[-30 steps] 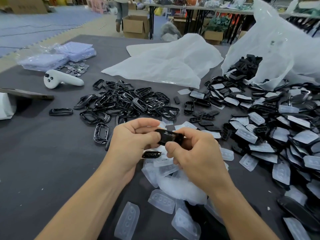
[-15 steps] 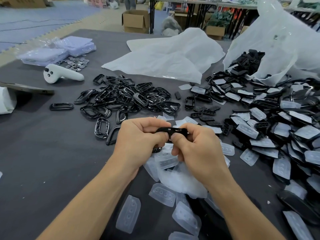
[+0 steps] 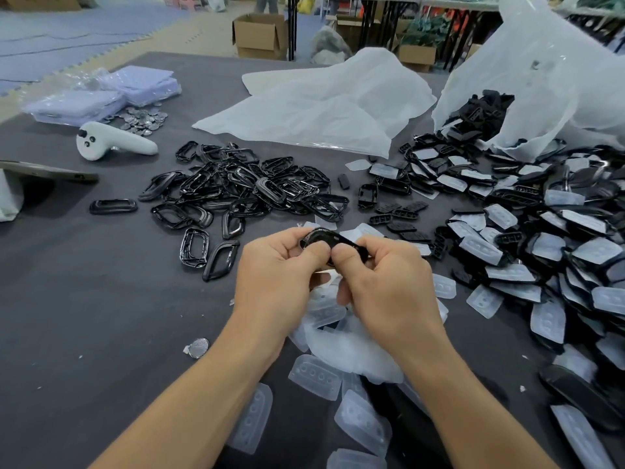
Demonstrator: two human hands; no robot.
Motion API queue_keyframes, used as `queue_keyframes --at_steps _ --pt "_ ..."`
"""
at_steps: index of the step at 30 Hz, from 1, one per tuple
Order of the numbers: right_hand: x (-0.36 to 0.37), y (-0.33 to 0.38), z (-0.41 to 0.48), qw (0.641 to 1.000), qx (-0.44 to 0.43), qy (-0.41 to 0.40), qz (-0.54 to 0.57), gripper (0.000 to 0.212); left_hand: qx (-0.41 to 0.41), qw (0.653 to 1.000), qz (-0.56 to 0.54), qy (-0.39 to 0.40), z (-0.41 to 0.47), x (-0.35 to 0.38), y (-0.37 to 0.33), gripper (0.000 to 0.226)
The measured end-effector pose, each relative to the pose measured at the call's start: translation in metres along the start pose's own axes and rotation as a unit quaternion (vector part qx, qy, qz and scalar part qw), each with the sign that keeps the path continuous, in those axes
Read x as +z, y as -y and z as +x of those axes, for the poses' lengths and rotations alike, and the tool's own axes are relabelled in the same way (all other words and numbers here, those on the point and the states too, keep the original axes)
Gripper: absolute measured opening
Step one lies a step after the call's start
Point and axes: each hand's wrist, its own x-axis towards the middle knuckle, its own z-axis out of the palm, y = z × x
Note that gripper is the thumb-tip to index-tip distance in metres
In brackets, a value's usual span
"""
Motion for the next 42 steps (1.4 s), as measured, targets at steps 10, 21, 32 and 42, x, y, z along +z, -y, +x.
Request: queue_keyframes --at_steps 10,21,32,42 --pt "-0.001 0.010 -0.009 0.999 -0.006 0.034 -0.010 0.053 -0.017 0.999 -0.041 -0.017 -0.004 0.007 0.007 0.021" --pt "-0.012 -0.002 -0.001 0.985 -0.054 -0.004 -0.165 0.021 -0.032 0.990 -0.014 -0.134 0.026 -0.023 0.004 0.018" --pt "-0.006 -0.006 0.001 0.960 -0.084 0.089 -0.252 0.026 0.000 0.995 -0.005 -0.095 0.027 -0.023 0.004 0.029" --pt "-0.014 -0.008 0.006 0.970 -0.043 -0.008 -0.239 0.036 -0.010 0.994 -0.008 -0.104 0.029 -0.023 0.005 0.021"
